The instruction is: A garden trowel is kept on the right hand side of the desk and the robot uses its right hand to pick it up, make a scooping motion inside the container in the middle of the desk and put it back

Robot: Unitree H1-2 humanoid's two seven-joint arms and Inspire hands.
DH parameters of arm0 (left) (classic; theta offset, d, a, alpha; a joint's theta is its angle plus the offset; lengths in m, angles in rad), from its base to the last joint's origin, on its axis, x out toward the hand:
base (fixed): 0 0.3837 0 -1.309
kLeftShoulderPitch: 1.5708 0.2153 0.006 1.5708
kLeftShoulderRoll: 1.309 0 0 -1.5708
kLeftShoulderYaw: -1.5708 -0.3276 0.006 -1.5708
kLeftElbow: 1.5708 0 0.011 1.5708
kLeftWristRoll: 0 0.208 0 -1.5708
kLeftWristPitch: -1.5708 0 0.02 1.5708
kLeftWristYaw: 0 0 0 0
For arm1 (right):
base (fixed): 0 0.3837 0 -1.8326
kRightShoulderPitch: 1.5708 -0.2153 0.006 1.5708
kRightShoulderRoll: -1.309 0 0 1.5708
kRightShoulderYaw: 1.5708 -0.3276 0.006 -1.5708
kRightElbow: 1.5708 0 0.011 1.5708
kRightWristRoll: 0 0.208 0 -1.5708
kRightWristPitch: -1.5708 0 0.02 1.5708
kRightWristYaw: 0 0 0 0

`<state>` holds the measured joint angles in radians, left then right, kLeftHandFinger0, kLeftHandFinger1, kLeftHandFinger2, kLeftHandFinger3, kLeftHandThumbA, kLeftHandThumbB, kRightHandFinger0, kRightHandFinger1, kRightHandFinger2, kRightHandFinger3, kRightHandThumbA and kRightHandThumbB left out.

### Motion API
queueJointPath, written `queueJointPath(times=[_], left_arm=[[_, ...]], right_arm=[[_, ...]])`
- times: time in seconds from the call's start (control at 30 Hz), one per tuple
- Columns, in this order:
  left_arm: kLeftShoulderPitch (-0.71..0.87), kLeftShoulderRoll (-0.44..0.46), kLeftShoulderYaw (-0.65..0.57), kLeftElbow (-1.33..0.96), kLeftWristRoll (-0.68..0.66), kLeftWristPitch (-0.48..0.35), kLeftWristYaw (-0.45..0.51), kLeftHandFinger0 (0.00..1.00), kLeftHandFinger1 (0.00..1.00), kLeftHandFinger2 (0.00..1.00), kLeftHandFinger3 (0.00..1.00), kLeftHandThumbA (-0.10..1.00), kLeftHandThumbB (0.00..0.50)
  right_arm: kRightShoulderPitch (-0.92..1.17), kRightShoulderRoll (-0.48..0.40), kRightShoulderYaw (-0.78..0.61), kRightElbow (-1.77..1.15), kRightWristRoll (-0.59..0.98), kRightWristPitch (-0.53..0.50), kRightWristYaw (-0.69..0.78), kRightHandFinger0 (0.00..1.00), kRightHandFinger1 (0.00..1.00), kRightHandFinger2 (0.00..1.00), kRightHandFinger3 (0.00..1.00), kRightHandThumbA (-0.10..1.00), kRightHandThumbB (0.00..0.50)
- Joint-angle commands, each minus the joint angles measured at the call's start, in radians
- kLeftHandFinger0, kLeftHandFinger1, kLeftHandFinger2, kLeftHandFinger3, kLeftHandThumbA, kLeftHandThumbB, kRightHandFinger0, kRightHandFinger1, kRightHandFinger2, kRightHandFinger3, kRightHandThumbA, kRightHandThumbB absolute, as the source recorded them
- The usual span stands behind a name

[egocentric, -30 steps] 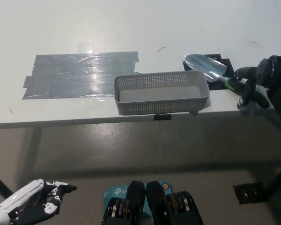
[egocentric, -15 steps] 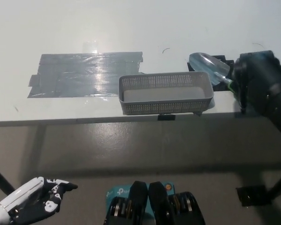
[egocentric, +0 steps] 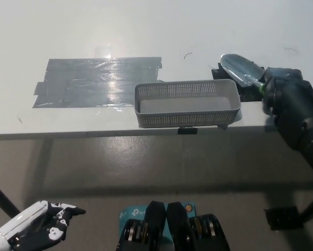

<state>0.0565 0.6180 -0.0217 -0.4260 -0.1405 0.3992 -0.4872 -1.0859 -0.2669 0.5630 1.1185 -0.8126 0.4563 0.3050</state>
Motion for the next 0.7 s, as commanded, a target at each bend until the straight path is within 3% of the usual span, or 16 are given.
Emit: queueJointPath(times=[0.0,0.07,0.13,0.17,0.2,0.23,0.27,0.33,0.37,0.4,0.43,0.47,0.5,0.6,0.63,0.67], left_arm=[[-0.002,0.020,0.026,-0.031,-0.022,-0.010,-0.001,0.95,0.86,0.77,0.97,1.00,0.403],[-0.008,0.022,0.025,-0.032,-0.019,-0.007,-0.002,0.95,0.87,0.78,0.98,1.00,0.413],[-0.009,0.020,0.026,-0.035,-0.023,-0.003,-0.003,0.95,0.86,0.77,0.98,1.00,0.419],[-0.009,0.022,0.027,-0.037,-0.022,-0.004,-0.003,0.95,0.86,0.77,0.98,1.00,0.419],[-0.008,0.022,0.029,-0.035,-0.022,-0.008,-0.004,0.95,0.85,0.77,0.98,1.00,0.417],[-0.007,0.022,0.033,-0.037,-0.028,-0.003,-0.003,0.95,0.86,0.76,0.98,1.00,0.420],[-0.004,0.025,0.037,-0.039,-0.031,-0.003,-0.004,0.96,0.87,0.76,0.98,1.00,0.414],[-0.005,0.025,0.037,-0.039,-0.030,-0.004,-0.006,0.97,0.87,0.76,0.98,1.00,0.417],[-0.001,0.030,0.041,-0.045,-0.030,0.004,-0.005,0.98,0.88,0.77,0.99,1.00,0.423],[0.001,0.031,0.043,-0.047,-0.031,0.004,-0.006,0.98,0.88,0.77,0.99,1.00,0.430],[0.000,0.029,0.043,-0.046,-0.030,0.003,-0.006,0.98,0.88,0.77,0.99,1.00,0.432],[-0.001,0.031,0.043,-0.046,-0.030,0.005,-0.008,0.98,0.88,0.77,0.99,1.00,0.440],[-0.002,0.031,0.044,-0.045,-0.030,0.005,-0.008,0.98,0.88,0.77,0.99,1.00,0.441],[-0.002,0.030,0.042,-0.045,-0.025,-0.001,-0.008,0.96,0.86,0.77,0.99,1.00,0.445],[0.009,0.033,0.046,-0.049,-0.027,-0.001,-0.008,0.95,0.86,0.77,0.98,1.00,0.442],[0.011,0.035,0.044,-0.050,-0.024,-0.001,-0.009,0.95,0.86,0.77,0.98,1.00,0.442]], right_arm=[[0.130,-0.008,-0.028,-0.017,0.055,0.005,-0.020,0.00,0.00,0.04,1.00,-0.04,0.218],[0.166,-0.018,-0.034,-0.059,0.053,0.004,-0.035,0.00,0.01,0.03,1.00,-0.09,0.154],[0.189,-0.018,-0.038,-0.057,0.049,-0.005,-0.064,0.00,0.05,0.09,1.00,-0.08,0.008],[0.191,-0.016,-0.040,-0.051,0.049,-0.007,-0.077,0.00,0.07,0.10,1.00,-0.08,0.000],[0.205,-0.014,-0.049,-0.043,0.053,-0.014,-0.110,0.06,0.22,0.25,1.00,-0.03,0.000],[0.222,-0.014,-0.055,-0.040,0.055,-0.033,-0.147,0.11,0.28,0.29,1.00,-0.02,0.000],[0.238,-0.009,-0.072,-0.032,0.064,-0.041,-0.197,0.06,0.23,0.22,0.99,0.00,0.000],[0.263,-0.011,-0.098,-0.047,0.074,-0.038,-0.233,0.03,0.24,0.24,1.00,0.08,0.000],[0.285,-0.017,-0.115,-0.078,0.084,-0.040,-0.231,0.04,0.26,0.25,0.91,0.08,0.000],[0.294,-0.018,-0.120,-0.081,0.082,-0.040,-0.234,0.12,0.35,0.34,0.99,0.08,0.000],[0.309,-0.023,-0.125,-0.087,0.080,-0.040,-0.237,0.15,0.38,0.38,1.00,0.07,0.000],[0.343,-0.022,-0.175,-0.104,0.111,-0.070,-0.314,0.01,0.19,0.16,0.64,-0.06,0.004],[0.356,-0.021,-0.191,-0.111,0.118,-0.079,-0.346,0.00,0.18,0.13,0.52,-0.08,0.000],[0.415,-0.001,-0.283,-0.133,0.145,-0.136,-0.523,0.00,0.11,0.10,0.30,0.02,0.000],[0.425,0.009,-0.301,-0.123,0.153,-0.169,-0.538,0.00,0.13,0.21,0.30,-0.07,0.000],[0.435,0.015,-0.325,-0.120,0.166,-0.193,-0.566,0.00,0.16,0.26,0.34,0.06,0.000]])
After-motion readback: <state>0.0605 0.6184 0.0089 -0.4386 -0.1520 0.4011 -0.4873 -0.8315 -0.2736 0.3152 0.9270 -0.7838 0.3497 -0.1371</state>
